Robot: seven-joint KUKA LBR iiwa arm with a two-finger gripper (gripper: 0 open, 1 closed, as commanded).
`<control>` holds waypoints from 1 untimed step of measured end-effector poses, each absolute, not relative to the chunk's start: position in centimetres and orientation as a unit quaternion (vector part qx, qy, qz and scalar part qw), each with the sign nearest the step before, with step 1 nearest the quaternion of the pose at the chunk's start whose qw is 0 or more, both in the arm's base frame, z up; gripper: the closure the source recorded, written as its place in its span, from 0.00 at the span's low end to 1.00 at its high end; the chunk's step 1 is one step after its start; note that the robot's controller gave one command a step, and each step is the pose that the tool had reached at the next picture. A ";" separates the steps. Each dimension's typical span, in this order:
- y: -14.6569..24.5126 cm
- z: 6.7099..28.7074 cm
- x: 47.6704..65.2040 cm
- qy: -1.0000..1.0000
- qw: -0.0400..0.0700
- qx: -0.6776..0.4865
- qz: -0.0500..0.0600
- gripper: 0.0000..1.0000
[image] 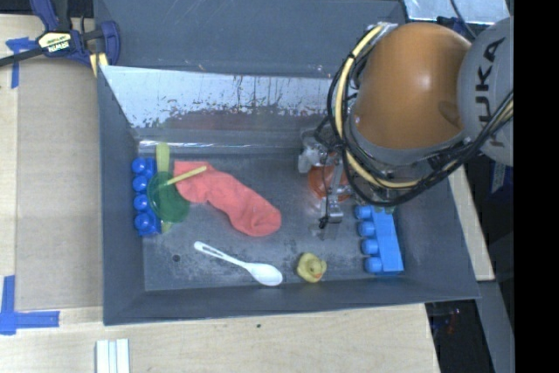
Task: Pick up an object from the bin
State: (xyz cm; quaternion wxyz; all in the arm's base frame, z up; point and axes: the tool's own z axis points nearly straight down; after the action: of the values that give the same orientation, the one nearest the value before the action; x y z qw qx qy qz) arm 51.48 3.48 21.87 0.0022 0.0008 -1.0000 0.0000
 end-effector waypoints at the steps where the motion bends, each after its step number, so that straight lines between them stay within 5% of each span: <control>1: 3.5 22.2 51.6 -1.000 -0.002 0.000 0.000 0.00</control>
Offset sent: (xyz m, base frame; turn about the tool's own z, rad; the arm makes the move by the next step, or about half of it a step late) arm 0.0138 0.0625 -0.0943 0.0438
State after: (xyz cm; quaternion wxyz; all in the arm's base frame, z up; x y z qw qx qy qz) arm 51.65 3.46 22.23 -0.0017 0.0002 -1.0000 -0.0002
